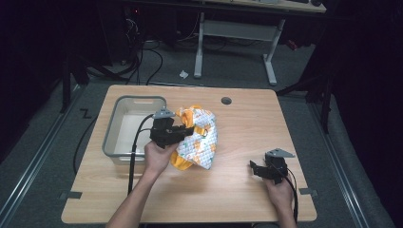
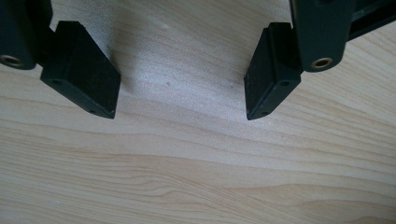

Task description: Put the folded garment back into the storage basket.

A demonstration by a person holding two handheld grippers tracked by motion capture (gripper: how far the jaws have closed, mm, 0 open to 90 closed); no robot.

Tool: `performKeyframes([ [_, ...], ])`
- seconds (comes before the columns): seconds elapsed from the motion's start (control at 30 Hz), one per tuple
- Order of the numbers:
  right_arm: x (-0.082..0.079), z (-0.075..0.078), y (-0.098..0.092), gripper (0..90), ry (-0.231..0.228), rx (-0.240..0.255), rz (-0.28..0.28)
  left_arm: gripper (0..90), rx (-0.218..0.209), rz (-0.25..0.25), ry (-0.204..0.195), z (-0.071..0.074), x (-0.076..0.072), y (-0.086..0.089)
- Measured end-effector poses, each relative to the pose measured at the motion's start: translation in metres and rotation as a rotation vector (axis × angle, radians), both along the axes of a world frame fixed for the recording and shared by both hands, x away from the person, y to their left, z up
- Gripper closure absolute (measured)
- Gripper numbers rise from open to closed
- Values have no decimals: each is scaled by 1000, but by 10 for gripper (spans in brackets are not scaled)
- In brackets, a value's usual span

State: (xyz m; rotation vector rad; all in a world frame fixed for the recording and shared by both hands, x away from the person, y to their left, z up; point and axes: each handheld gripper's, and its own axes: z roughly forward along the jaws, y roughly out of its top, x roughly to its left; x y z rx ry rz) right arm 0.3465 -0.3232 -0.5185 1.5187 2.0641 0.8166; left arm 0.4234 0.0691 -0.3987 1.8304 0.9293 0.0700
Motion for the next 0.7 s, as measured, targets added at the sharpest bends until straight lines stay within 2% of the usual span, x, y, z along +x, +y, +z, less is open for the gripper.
performKeyframes([
  [0.13, 0, 0, 0, 274, 0, 0, 0, 748, -21, 4, 14, 1, 3, 8],
  [0.2, 0, 0, 0, 274, 0, 0, 0, 748, -16, 7, 16, 2, 5, 11],
  [0.37, 0, 0, 0, 273, 0, 0, 0, 749, -17, 24, -3, 11, 8, 19],
  [0.5, 0, 0, 0, 274, 0, 0, 0, 749, -31, 39, -8, 18, 9, 30],
  [0.7, 0, 0, 0, 274, 0, 0, 0, 749, -26, 75, -24, 27, 11, 47],
])
